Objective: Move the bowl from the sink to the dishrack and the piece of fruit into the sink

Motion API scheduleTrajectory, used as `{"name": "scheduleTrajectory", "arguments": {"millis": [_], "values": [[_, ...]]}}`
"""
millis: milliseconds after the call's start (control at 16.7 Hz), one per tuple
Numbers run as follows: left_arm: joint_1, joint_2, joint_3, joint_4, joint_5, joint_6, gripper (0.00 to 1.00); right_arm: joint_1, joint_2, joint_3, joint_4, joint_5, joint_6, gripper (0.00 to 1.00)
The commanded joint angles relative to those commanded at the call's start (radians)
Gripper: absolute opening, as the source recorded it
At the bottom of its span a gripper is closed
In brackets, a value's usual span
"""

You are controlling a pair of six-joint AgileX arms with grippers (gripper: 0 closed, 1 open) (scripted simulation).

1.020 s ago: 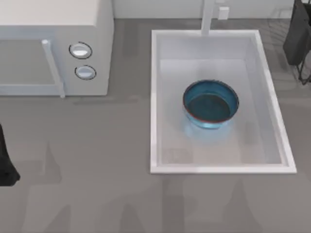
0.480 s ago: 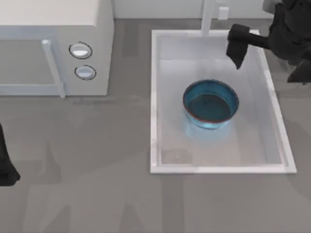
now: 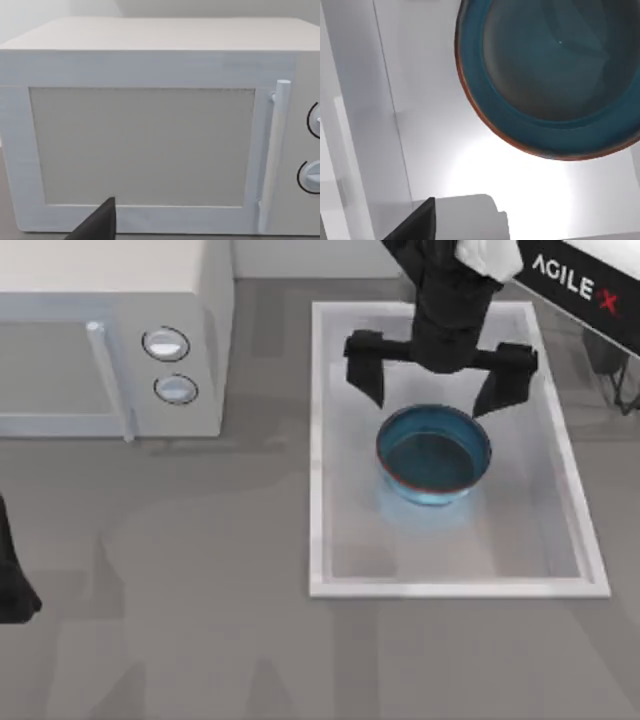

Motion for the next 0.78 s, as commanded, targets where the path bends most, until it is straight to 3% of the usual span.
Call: {"name": "scheduleTrajectory", "arguments": {"millis": [360,780], "values": [[0.000,0.000,0.000,0.000,0.000,0.000,1.00,0.044,0.211,0.243,-0.012,0.029,-0.058,1.00],[0.000,0.000,0.000,0.000,0.000,0.000,1.00,0.050,0.242,0.283,-0.004,0.035,-0.079,1.00]]}}
